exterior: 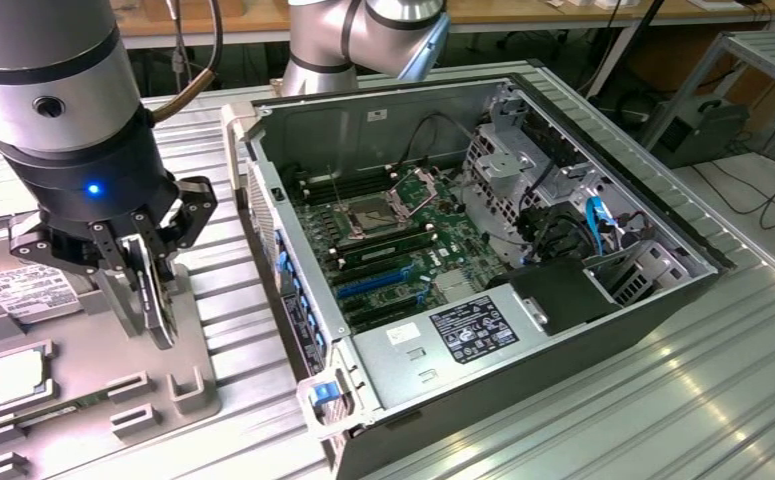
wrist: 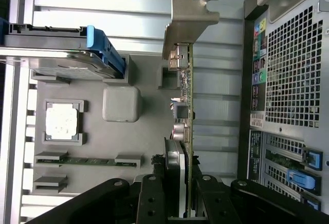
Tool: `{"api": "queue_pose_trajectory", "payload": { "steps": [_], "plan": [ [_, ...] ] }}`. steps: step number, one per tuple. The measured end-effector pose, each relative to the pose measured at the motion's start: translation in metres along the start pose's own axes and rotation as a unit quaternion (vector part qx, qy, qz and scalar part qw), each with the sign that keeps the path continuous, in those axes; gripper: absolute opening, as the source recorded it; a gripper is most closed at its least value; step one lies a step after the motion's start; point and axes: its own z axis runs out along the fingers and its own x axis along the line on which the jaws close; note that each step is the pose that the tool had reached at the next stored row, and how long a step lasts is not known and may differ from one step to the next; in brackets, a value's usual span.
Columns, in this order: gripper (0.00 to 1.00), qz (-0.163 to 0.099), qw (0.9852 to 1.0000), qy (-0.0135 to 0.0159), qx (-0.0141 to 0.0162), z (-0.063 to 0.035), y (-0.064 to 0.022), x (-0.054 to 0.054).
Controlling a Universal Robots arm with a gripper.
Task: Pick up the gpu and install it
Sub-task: 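Pick up the gpu and move the gpu toward the slot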
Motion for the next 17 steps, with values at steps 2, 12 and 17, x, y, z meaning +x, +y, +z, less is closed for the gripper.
{"api": "queue_pose_trajectory", "payload": {
  "steps": [2, 12, 17],
  "plan": [
    [0.28, 0.0, 1.0, 0.0, 0.0, -0.0008, 0.0001, 0.0],
    [0.28, 0.0, 1.0, 0.0, 0.0, -0.0034, 0.0002, -0.0001],
    [0.28, 0.0, 1.0, 0.0, 0.0, -0.0042, 0.0003, -0.0001]
  ]
}}
